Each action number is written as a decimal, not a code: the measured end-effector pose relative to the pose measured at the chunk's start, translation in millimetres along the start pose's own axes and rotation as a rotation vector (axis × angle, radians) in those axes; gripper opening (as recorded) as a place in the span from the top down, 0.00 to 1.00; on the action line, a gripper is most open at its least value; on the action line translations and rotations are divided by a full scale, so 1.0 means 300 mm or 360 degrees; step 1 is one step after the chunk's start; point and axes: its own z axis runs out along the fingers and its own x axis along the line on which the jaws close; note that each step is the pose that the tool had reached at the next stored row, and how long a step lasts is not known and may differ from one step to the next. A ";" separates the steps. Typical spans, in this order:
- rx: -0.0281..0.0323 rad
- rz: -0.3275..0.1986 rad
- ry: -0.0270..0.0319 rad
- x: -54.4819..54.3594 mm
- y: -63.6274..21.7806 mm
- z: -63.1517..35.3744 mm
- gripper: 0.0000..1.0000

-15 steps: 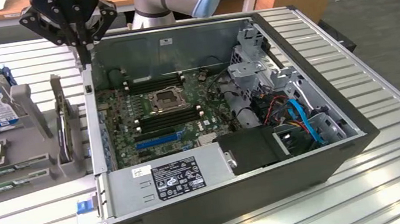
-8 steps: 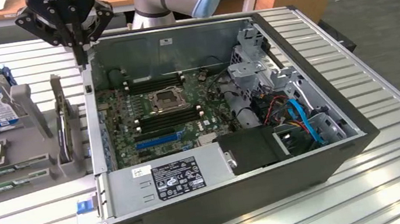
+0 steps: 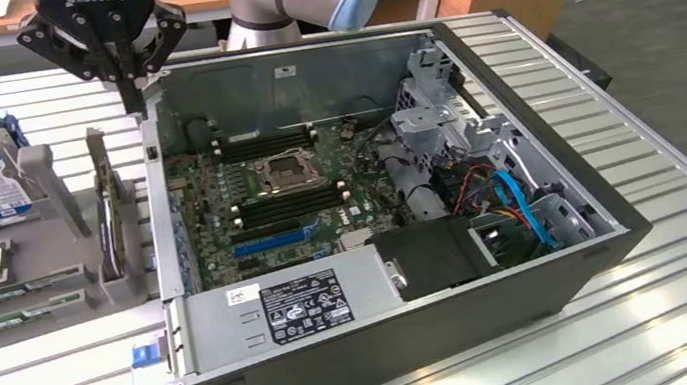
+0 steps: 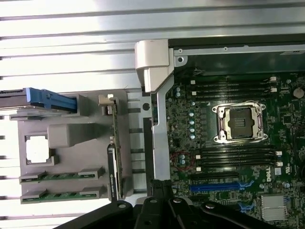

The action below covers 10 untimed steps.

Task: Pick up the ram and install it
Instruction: 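Reach for the ram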

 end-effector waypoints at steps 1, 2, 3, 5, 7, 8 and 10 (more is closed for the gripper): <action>0.00000 0.0000 0.00007 0.003 0.000 0.000 0.90; 0.00001 0.0000 0.00017 0.005 0.001 0.001 0.90; 0.00002 0.0000 0.00024 0.008 0.001 0.001 0.90; 0.00004 0.0000 0.00042 0.013 0.001 0.002 0.90; 0.00004 0.0000 0.00058 0.018 0.002 0.003 0.90; 0.00005 0.0000 0.00066 0.020 0.002 0.004 0.90; 0.00006 0.0000 0.00087 0.026 0.003 0.004 0.90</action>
